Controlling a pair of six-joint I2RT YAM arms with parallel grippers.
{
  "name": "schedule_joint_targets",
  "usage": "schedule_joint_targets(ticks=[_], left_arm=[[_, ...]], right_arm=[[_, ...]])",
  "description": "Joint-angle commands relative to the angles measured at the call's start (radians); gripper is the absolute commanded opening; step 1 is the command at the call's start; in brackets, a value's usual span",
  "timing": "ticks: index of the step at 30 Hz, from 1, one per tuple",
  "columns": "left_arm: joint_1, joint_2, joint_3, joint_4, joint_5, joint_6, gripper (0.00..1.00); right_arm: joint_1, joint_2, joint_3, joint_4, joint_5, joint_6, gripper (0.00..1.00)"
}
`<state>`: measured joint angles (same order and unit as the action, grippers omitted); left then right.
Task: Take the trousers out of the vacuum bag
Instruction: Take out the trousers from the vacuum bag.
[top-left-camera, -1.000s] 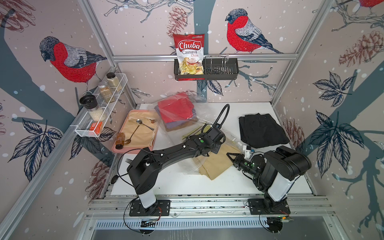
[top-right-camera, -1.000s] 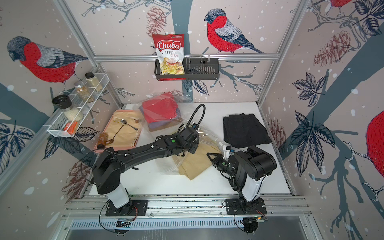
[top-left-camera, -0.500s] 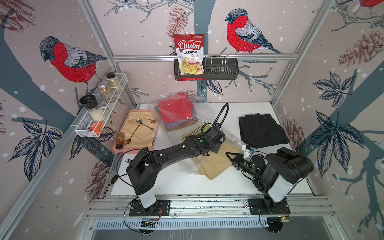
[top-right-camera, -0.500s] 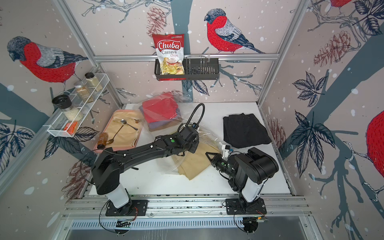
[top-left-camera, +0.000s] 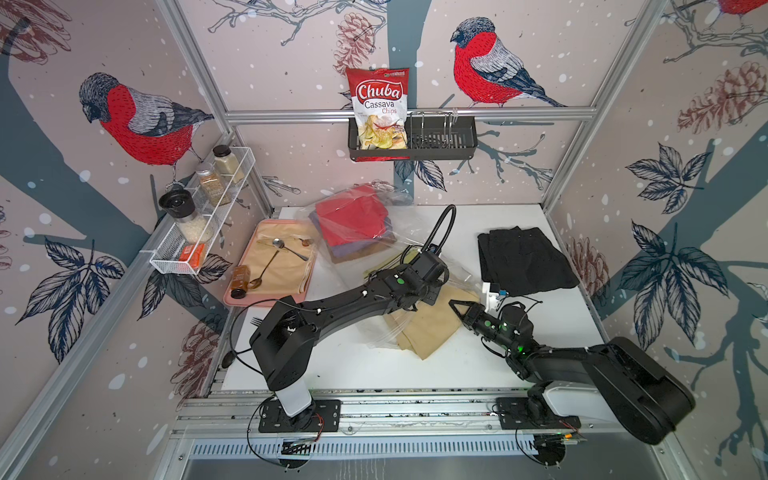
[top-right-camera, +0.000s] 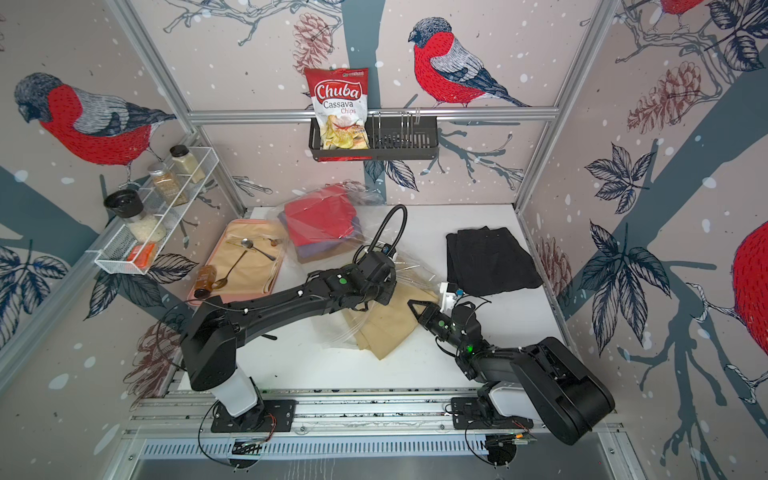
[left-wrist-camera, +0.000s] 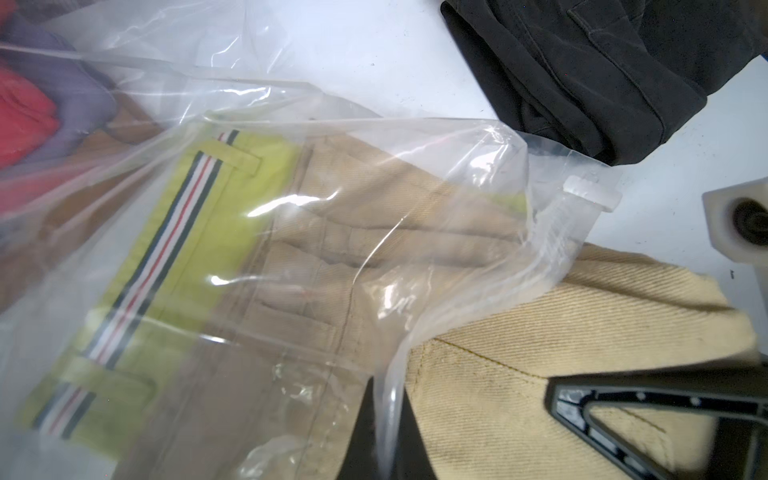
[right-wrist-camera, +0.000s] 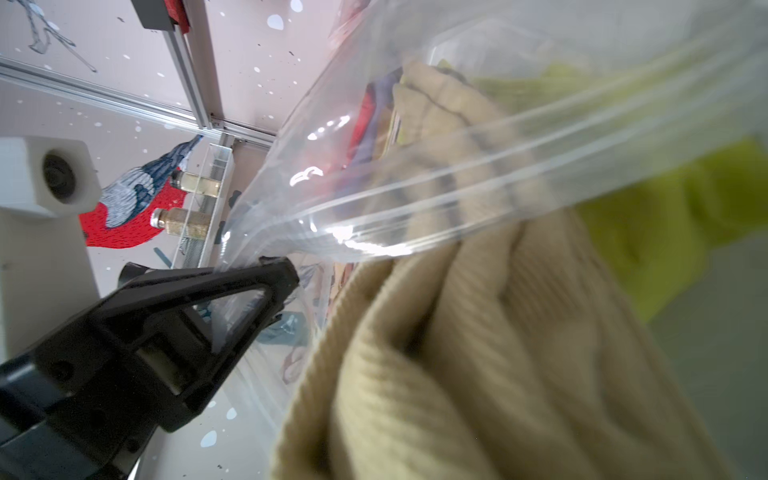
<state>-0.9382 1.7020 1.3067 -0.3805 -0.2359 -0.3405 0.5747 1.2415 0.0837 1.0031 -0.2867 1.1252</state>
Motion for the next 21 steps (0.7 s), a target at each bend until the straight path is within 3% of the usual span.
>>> schedule_joint_targets(ticks=[1,10,21], left_arm=[[0.009,-0.015,-0.005,0.030,-0.005,-0.002,0.05],[0.036,-0.041,-0.050,0.085,0.059,-0.002,0.05],[0.078,-0.064,-0.094,0.134,0.132,-0.017,0.05]], right_arm=[[0.030,-0.085,0.033,-0.205,0.061,-0.070,0.00],[0.053,-0.292,0.101,-0.548,0.117,-0.174,0.00],[0.059,-0.527,0.195,-0.824,0.117,-0.319,0.00]])
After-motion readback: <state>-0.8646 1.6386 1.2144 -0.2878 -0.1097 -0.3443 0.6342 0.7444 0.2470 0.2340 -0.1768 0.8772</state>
